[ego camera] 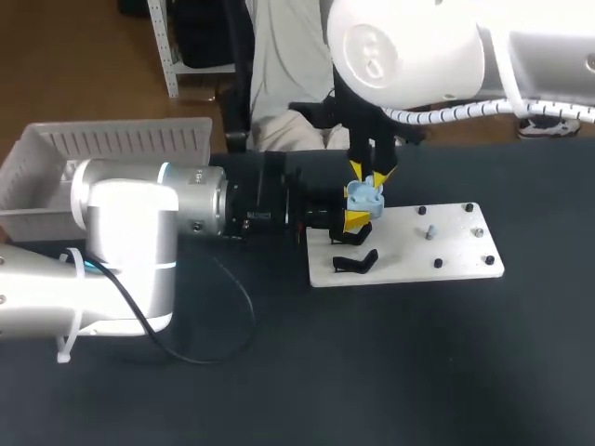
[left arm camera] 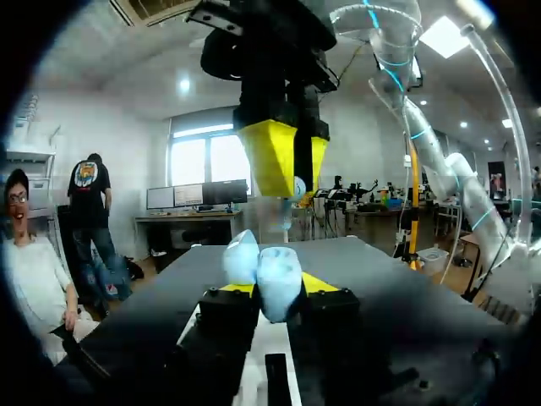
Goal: Pick up each earbud case from the left stands, insert the matching earbuds, close the lid, and place the case in the box.
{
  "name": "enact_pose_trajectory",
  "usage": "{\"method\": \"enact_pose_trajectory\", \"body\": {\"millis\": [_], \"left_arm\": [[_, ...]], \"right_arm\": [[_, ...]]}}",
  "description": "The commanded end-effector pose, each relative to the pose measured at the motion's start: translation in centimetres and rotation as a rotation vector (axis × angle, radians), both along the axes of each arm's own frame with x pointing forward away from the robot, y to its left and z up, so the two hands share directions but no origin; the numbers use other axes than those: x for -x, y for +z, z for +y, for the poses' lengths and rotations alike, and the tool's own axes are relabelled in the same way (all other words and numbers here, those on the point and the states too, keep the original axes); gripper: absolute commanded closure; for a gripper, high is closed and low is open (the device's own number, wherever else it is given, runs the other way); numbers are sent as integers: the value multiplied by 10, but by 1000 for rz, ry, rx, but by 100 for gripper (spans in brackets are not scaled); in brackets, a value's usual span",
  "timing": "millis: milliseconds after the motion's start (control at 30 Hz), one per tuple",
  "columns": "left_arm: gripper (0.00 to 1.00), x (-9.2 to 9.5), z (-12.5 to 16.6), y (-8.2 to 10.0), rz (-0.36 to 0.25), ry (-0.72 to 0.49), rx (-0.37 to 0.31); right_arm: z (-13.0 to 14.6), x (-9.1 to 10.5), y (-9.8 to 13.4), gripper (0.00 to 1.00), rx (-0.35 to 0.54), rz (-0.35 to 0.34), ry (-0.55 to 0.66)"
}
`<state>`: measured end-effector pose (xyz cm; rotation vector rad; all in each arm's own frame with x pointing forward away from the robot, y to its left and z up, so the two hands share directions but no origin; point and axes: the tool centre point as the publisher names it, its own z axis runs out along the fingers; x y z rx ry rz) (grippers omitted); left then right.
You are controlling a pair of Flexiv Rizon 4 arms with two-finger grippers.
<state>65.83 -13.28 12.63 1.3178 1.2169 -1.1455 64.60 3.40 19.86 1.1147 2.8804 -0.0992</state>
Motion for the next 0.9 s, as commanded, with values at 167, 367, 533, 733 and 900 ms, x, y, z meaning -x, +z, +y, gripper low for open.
{"method": "enact_pose_trajectory", "body": {"millis": [167,367,533,733,900], "left_arm": [[100,2,0,-1,-5,9,3],[100,2,0,-1,-5,9,3],[100,2,0,-1,-5,9,3],[100,2,0,-1,-5,9,3],[100,2,0,-1,-5,9,3]], "right_arm": [[-1,-2,-5,100,0,9,-17],[-3,-4,-7,100,-17,13,-26],[-3,-6,-9,100,-21,11,-25],[-4,-9,-13,100,-22,14,-28],[-4,-10,-14,100,-25,15,-27]]}}
